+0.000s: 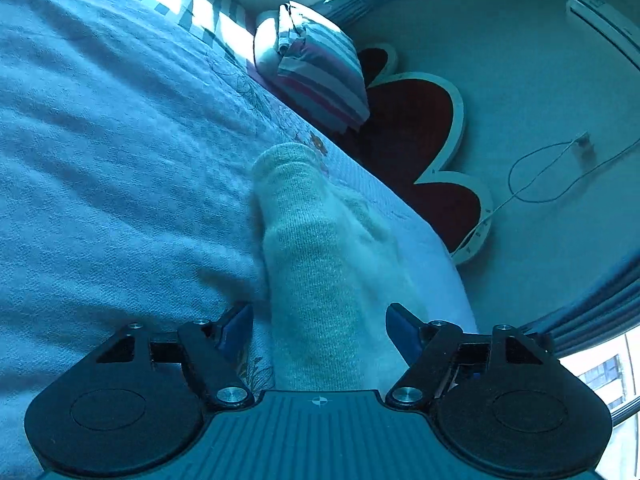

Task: Fold small clothes
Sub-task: 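Press the sides of the folded sweater bundle with both tools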

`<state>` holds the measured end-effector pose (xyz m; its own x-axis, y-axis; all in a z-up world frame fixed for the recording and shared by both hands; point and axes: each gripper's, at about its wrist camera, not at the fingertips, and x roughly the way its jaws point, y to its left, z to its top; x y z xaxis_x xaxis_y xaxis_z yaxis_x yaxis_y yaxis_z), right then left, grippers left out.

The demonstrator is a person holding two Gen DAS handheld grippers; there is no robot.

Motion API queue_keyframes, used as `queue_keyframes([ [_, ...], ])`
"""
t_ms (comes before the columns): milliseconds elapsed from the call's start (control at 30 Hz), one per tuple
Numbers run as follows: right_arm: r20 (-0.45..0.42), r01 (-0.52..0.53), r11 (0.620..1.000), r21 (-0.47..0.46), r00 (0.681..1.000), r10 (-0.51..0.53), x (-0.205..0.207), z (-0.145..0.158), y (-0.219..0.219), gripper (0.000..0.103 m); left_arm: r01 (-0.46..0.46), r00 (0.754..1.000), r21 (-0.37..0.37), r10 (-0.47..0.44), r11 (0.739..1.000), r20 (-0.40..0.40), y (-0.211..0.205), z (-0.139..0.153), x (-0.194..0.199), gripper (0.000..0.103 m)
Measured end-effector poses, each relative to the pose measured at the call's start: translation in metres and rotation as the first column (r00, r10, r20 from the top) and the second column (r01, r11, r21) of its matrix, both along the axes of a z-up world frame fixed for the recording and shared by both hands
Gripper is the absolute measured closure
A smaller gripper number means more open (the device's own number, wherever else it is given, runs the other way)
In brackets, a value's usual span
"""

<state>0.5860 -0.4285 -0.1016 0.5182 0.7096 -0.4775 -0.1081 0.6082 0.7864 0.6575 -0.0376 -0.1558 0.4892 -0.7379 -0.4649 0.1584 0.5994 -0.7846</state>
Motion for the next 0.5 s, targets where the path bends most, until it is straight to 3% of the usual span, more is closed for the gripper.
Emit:
queue_keyframes([
  [167, 0.009, -0.068, 0.998, 0.01, 0.998, 0.068, 0.013, -0.002, 0.003, 0.053, 0.083, 0.996, 0.001, -0.083, 0.997, 0.012, -0.006, -0.002, 0.017, 0.028],
  [300, 0.019, -0.102, 0.994, 0.04, 0.995, 0.101, 0.022, -0.005, 0.008, 0.054, 0.095, 0.995, 0.025, -0.096, 0.995, 0.038, -0.011, -0.002, 0.022, 0.029],
  [367, 0.025, -0.112, 0.993, 0.042, 0.993, 0.111, 0.024, -0.004, 0.01, 0.055, 0.079, 0.995, 0.046, -0.081, 0.996, 0.055, -0.013, 0.0, 0.023, 0.033],
  [433, 0.03, -0.119, 0.992, 0.05, 0.993, 0.117, 0.027, -0.005, 0.01, 0.058, 0.049, 0.996, 0.074, -0.054, 0.996, 0.066, -0.012, 0.0, 0.02, 0.049],
  [500, 0.03, -0.121, 0.991, 0.052, 0.992, 0.119, 0.03, -0.006, 0.011, 0.06, 0.021, 0.998, 0.067, -0.025, 0.998, 0.064, -0.009, -0.002, 0.019, 0.055],
])
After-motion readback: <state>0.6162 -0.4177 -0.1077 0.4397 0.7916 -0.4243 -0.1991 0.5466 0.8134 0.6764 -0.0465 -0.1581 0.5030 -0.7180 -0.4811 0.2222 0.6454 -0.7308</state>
